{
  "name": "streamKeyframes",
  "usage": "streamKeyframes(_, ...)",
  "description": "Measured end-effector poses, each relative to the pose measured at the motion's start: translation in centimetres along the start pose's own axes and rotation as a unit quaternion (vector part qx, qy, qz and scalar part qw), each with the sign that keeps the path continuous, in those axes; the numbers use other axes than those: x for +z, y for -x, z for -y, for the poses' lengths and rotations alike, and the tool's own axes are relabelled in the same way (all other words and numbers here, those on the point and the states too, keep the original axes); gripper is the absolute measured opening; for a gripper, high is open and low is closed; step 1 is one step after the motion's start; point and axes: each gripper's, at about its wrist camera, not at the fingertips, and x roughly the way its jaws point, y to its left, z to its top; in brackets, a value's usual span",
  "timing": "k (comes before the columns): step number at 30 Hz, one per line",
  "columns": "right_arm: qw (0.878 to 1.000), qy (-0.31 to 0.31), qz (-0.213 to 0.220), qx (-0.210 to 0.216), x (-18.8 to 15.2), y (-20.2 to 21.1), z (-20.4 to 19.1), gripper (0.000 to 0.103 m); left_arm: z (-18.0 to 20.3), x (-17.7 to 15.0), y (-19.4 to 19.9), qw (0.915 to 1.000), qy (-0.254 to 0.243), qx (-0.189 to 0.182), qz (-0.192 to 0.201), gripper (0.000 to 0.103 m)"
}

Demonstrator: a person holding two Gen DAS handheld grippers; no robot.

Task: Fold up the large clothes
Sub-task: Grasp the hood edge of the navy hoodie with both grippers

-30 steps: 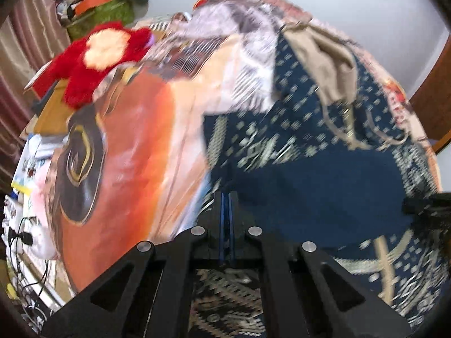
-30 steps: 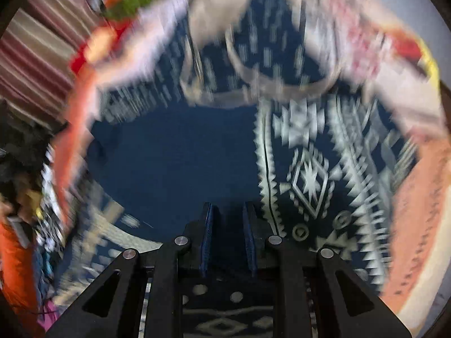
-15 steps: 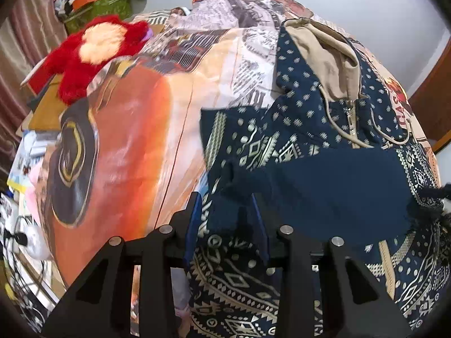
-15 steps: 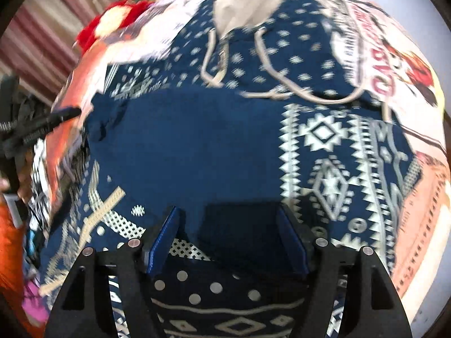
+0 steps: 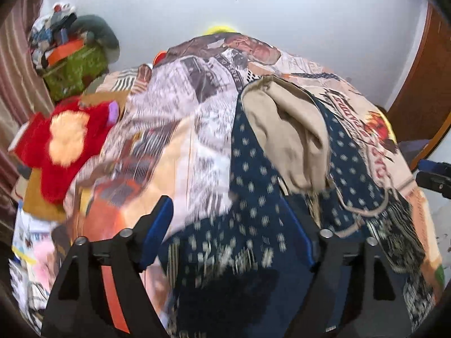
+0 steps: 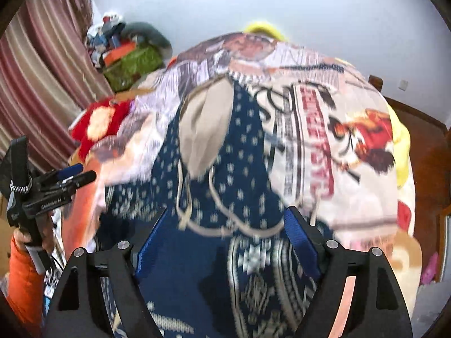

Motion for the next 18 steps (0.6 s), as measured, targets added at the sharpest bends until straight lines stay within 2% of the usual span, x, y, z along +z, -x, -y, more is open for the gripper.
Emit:
streamKeyframes(4, 1.000, -0.012, 0.008, -0.001, 3.1, -2.6, 0.5, 0.083, 0.3, 2.5, -4.6, 0.9995, 0.001, 0.002, -0.030, 0.079)
streamKeyframes(9, 1.000, -0.021, -0.013, -0.007, 6.4, -7.7, 1.4, 0.083, -0.1, 4.1, -10.2, 0.9972, 0.029, -0.013, -0.067, 0.079)
streamKeyframes(12, 0.999, -0.025, -0.026, -0.016, 7.8, -10.9, 1.9, 0.083, -0.7, 5.0, -13.9, 0.9934, 0.055, -0.038, -0.093, 0.079)
streamKeyframes(15, 0.998, -0.054, -0.028, -0.007, 8.8, -13.8, 2.5, 0.083, -1.6, 5.8, -16.6, 0.9897, 0.094, -0.036, -0.102, 0.078)
streamKeyframes(18, 0.997, -0.078, -0.024, 0.000, 9.4, -15.9, 2.7, 0.078, -2.4, 6.3, -18.4, 0.9809, 0.146, -0.077, -0.103, 0.078)
